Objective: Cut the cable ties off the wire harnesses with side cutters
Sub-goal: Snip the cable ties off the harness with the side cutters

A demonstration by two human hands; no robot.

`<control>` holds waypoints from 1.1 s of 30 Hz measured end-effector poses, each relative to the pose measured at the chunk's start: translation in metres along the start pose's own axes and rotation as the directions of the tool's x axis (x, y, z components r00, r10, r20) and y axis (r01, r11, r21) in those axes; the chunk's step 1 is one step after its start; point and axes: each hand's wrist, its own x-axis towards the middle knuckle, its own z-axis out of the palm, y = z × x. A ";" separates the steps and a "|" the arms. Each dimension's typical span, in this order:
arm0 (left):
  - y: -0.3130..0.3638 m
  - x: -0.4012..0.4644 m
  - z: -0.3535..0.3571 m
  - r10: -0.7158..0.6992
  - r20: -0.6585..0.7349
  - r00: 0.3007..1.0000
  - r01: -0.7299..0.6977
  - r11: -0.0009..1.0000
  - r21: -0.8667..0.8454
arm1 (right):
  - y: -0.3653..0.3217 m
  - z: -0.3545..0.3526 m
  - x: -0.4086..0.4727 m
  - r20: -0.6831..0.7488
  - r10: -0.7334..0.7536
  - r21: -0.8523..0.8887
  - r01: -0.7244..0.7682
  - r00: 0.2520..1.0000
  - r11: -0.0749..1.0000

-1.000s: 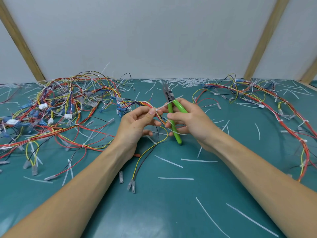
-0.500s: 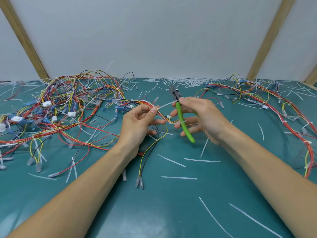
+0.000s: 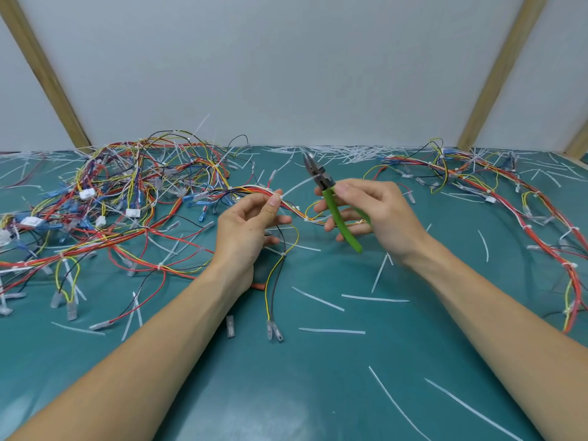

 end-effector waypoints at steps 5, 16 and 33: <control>-0.002 0.002 -0.002 -0.026 -0.011 1.000 0.026 0.999 -0.047 | 0.008 0.002 -0.002 0.015 -0.020 -0.208 0.023 1.000 0.978; 0.001 0.001 -0.002 -0.039 -0.017 0.999 0.037 0.996 -0.082 | 0.010 0.008 -0.006 -0.167 -0.309 -0.751 0.082 0.936 0.655; 0.000 0.000 0.000 -0.014 0.006 1.000 0.014 0.999 -0.044 | 0.012 0.012 -0.005 -0.179 -0.302 -0.723 0.083 0.936 0.686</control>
